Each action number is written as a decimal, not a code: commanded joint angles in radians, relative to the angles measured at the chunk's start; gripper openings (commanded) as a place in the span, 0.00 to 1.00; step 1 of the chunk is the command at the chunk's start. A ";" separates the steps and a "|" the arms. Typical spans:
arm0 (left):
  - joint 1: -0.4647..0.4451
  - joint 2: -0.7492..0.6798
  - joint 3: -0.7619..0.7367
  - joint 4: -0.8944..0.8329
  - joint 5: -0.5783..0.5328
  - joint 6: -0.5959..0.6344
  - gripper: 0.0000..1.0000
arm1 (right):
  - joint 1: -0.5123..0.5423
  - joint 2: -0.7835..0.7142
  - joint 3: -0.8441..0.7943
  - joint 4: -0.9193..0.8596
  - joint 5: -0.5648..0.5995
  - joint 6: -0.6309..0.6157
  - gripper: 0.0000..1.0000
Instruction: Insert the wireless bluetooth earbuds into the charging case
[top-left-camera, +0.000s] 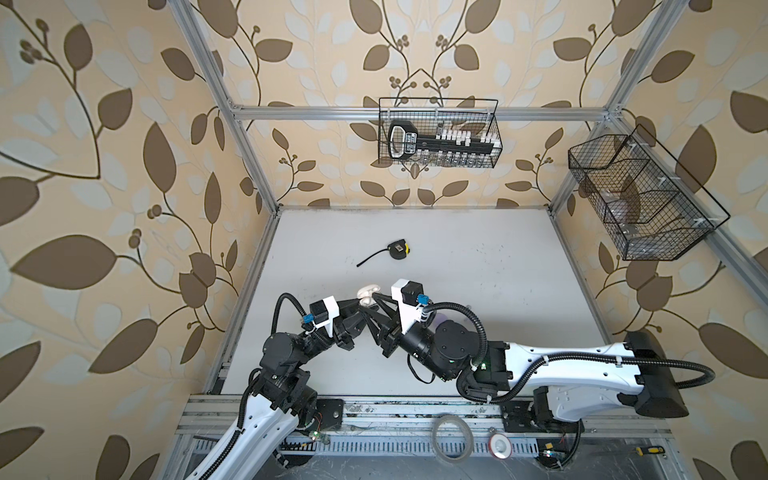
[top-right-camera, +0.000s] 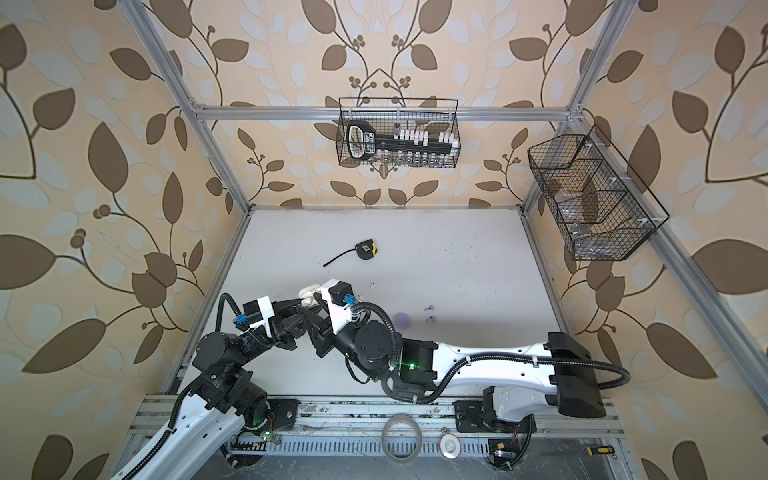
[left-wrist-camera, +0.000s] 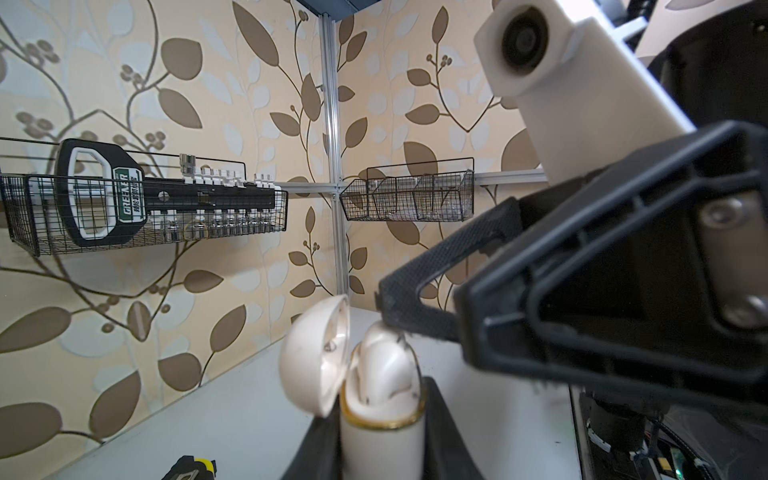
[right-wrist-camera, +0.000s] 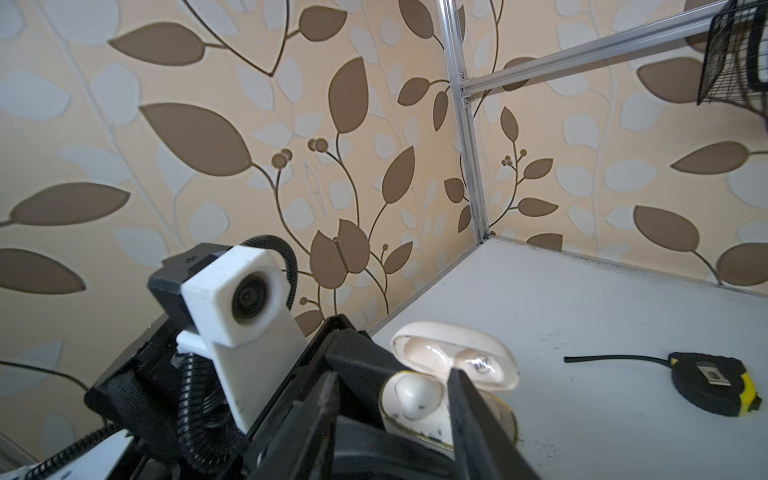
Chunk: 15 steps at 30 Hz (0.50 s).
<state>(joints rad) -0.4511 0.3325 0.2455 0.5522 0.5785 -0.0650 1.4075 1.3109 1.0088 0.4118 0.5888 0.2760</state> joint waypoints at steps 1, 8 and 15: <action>-0.003 -0.015 0.043 0.031 0.050 0.052 0.00 | 0.008 -0.100 0.014 -0.094 0.060 -0.034 0.45; -0.002 -0.010 0.062 -0.093 0.188 0.171 0.00 | -0.059 -0.223 -0.016 -0.211 0.026 -0.007 0.37; -0.002 -0.013 0.068 -0.227 0.356 0.327 0.00 | -0.400 -0.171 -0.005 -0.411 -0.447 0.102 0.36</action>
<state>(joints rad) -0.4511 0.3279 0.2718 0.3630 0.8246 0.1642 1.0672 1.0996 1.0084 0.1287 0.3805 0.3443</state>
